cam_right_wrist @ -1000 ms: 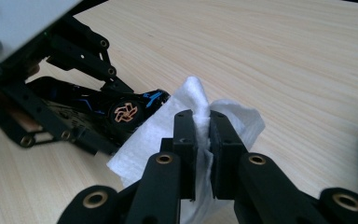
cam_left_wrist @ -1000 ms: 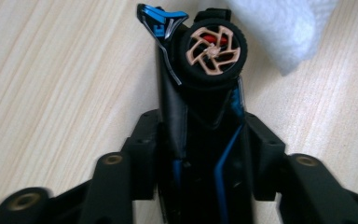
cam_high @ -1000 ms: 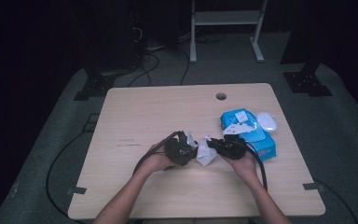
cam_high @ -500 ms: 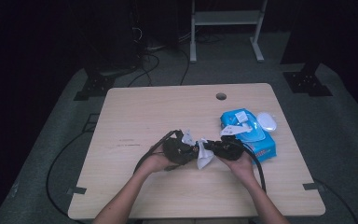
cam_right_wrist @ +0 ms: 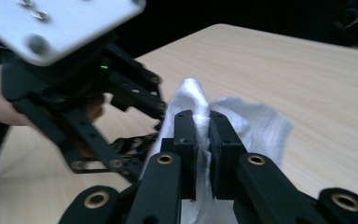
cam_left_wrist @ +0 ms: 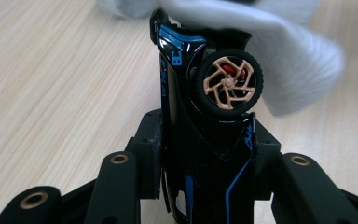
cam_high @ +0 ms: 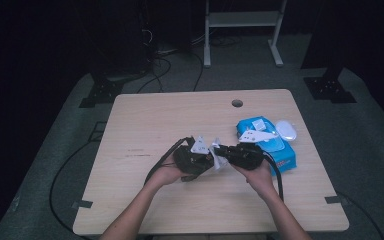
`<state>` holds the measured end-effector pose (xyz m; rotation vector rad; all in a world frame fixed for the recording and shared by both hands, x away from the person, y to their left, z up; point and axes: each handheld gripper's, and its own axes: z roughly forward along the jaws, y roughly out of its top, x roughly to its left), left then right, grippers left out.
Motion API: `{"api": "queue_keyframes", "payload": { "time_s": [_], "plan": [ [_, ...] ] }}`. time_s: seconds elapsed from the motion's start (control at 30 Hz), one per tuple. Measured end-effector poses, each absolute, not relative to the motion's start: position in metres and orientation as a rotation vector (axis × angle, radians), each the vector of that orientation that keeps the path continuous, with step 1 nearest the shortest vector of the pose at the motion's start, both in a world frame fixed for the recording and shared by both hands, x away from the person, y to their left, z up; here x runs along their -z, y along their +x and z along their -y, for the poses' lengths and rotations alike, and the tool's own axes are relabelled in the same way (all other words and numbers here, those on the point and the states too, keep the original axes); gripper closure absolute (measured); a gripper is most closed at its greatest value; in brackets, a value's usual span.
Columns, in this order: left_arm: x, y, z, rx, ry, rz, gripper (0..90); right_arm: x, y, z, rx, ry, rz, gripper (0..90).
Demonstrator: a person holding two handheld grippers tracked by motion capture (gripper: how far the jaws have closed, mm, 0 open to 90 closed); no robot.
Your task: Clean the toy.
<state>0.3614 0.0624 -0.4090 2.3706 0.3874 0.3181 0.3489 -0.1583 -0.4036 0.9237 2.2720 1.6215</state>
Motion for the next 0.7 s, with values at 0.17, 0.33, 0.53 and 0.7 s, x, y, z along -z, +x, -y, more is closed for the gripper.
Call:
{"api": "queue_keyframes", "payload": {
  "time_s": [0.17,0.33,0.53,0.7],
  "plan": [
    [0.410,0.358,-0.066,-0.313,2.355,-0.380,56.9,0.409,0.354,0.163,-1.580,0.980,-2.269,82.5],
    [0.411,0.356,-0.064,-0.324,2.350,-0.375,56.9,0.398,0.346,0.153,-1.646,0.901,-2.271,82.6],
    [0.408,0.351,-0.071,-0.311,2.287,-0.384,57.0,0.392,0.341,0.148,-1.624,0.854,-2.259,82.5],
    [0.412,0.352,-0.076,-0.298,2.282,-0.392,57.0,0.404,0.347,0.157,-1.572,0.920,-2.270,82.5]
  ]
}}
